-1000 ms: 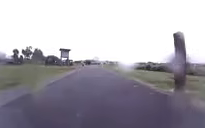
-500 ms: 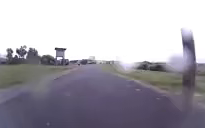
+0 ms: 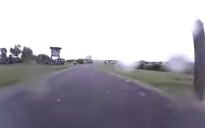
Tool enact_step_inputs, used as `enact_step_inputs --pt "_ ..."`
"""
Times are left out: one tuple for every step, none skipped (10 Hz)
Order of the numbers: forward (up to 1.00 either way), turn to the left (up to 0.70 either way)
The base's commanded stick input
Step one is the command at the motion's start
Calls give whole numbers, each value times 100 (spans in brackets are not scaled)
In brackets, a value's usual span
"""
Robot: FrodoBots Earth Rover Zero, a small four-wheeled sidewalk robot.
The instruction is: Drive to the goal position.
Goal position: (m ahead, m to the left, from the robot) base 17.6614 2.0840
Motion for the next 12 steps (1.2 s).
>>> enact_step_inputs --pt "100 10" --pt "100 0" --pt "100 0" --pt "100 0" --pt "100 0" --pt "100 0" --pt "100 0" --pt "100 0" --pt "100 0" --pt "100 0" --pt "100 0" --pt "100 0"
